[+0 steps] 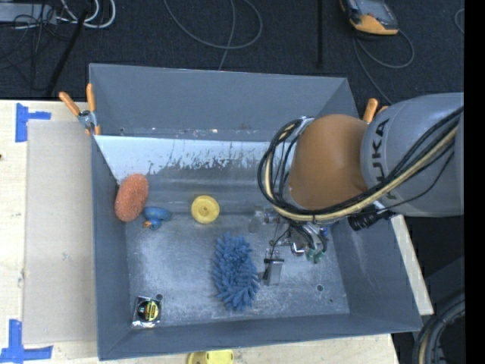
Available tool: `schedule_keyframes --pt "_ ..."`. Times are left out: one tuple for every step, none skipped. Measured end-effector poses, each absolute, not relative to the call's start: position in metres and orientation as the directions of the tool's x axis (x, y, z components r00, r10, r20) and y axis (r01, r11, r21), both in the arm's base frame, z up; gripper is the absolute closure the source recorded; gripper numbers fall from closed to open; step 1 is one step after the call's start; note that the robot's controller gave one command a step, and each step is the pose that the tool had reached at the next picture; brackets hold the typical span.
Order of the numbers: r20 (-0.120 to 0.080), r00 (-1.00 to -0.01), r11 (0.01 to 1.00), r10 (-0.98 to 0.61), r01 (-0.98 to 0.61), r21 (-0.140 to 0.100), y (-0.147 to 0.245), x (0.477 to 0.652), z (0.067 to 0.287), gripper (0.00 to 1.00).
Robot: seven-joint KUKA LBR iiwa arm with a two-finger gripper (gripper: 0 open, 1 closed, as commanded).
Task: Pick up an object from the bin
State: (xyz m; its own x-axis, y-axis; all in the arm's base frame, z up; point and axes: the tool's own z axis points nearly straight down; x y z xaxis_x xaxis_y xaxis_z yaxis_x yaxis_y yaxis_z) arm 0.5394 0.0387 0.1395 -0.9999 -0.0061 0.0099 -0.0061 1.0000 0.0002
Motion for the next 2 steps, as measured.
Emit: schedule_keyframes --pt "0.002 -1.000 1.000 -0.005 -0.005 0.001 0.039 0.541 0.144 0.00" --pt "-0.005 -0.999 0.999 -0.049 -0.049 -0.001 0.051 0.533 0.111 0.00"
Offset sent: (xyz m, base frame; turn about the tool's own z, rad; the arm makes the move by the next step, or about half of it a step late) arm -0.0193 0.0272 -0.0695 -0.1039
